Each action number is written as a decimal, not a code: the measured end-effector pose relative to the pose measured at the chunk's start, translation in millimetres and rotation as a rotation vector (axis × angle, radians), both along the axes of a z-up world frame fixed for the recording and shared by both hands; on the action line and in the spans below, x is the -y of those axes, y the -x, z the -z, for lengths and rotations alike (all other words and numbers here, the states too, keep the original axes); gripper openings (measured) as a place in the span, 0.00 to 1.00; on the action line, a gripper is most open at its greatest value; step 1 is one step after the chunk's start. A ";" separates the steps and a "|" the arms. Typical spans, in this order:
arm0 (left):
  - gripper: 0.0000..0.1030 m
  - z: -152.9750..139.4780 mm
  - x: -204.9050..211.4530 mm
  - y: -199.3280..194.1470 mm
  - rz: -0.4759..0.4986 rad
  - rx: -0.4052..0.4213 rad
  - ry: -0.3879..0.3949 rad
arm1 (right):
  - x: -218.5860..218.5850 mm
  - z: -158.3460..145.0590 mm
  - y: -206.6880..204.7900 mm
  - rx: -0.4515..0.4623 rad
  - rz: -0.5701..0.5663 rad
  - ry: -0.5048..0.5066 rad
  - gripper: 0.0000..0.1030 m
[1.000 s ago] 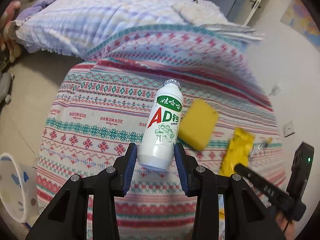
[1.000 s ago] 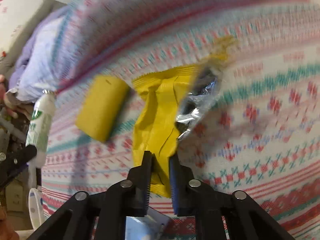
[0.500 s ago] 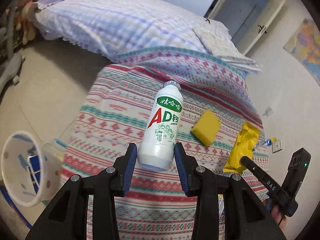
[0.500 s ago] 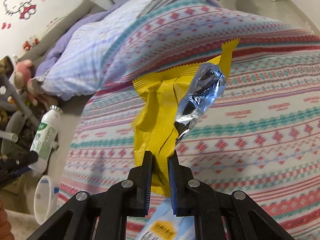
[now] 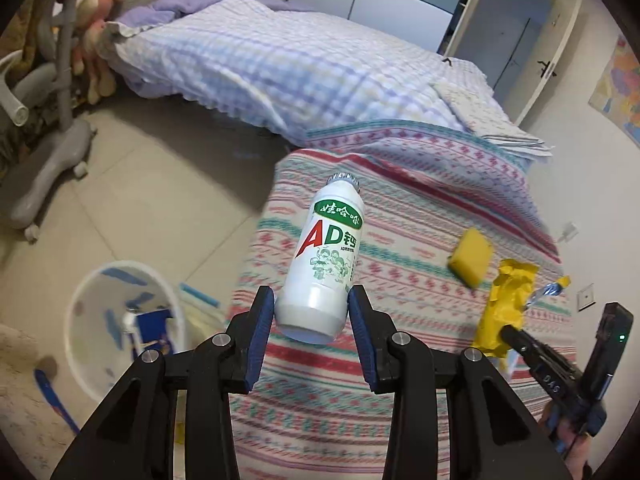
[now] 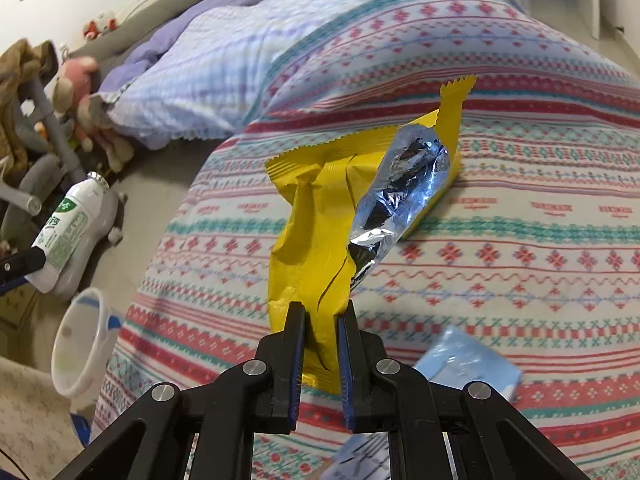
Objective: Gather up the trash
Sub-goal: 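Grasp white AD bottle with left gripper while right gripper grasps yellow wrapper, then carry bottle and wrapper to the wastebasket and open both grippers over it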
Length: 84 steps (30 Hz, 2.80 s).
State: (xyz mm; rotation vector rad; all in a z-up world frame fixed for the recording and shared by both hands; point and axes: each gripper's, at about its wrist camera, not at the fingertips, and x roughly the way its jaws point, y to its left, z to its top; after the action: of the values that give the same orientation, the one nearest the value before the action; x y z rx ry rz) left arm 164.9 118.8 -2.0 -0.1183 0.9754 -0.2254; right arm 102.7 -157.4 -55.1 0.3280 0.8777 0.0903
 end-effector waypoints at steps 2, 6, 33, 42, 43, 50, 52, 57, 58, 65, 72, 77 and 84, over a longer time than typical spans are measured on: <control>0.39 2.9 -14.4 1.1 -0.018 -0.007 0.005 | -9.9 0.7 0.4 0.004 -0.017 0.016 0.13; 0.39 7.6 -39.8 3.9 -0.048 -0.005 -0.006 | -32.1 6.2 -0.3 -0.002 -0.055 0.028 0.13; 0.39 18.7 -252.8 17.7 -0.332 -0.034 0.247 | -214.5 32.2 -16.8 0.012 -0.339 -0.009 0.13; 0.39 32.2 -282.7 13.8 -0.425 -0.071 0.254 | -314.2 47.9 -54.2 -0.025 -0.448 -0.036 0.13; 0.39 31.4 -284.5 14.1 -0.428 -0.069 0.249 | -322.0 49.1 -57.3 -0.028 -0.455 -0.031 0.13; 0.39 32.4 -279.9 10.9 -0.419 -0.070 0.233 | -349.2 70.5 -74.8 -0.112 -0.433 0.039 0.40; 0.39 35.2 -275.4 9.3 -0.398 -0.080 0.230 | -344.2 71.7 -72.6 -0.114 -0.419 0.038 0.40; 0.39 47.4 -261.8 2.2 -0.341 -0.130 0.225 | -312.6 69.4 -65.6 -0.110 -0.360 0.013 0.42; 0.39 49.6 -259.9 1.7 -0.333 -0.140 0.226 | -305.9 67.6 -64.5 -0.108 -0.347 0.006 0.43; 0.39 66.1 -239.0 -4.1 -0.285 -0.210 0.259 | -265.5 53.0 -54.2 -0.094 -0.298 -0.035 0.44; 0.41 83.9 -225.5 -21.3 -0.347 -0.193 0.330 | -256.3 49.2 -46.7 -0.104 -0.304 -0.054 0.44; 0.66 115.3 -224.2 -34.2 -0.387 -0.305 0.305 | -236.8 34.1 -30.7 -0.076 -0.327 -0.036 0.47; 0.66 79.4 -233.1 -23.5 -0.406 -0.210 0.304 | -171.3 12.9 -18.3 -0.066 -0.272 0.012 0.50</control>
State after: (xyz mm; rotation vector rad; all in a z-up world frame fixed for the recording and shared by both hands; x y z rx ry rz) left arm 188.4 351.9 -81.4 -0.6220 1.0977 0.0152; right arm 121.0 13.9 -68.1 0.2001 0.9840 0.3275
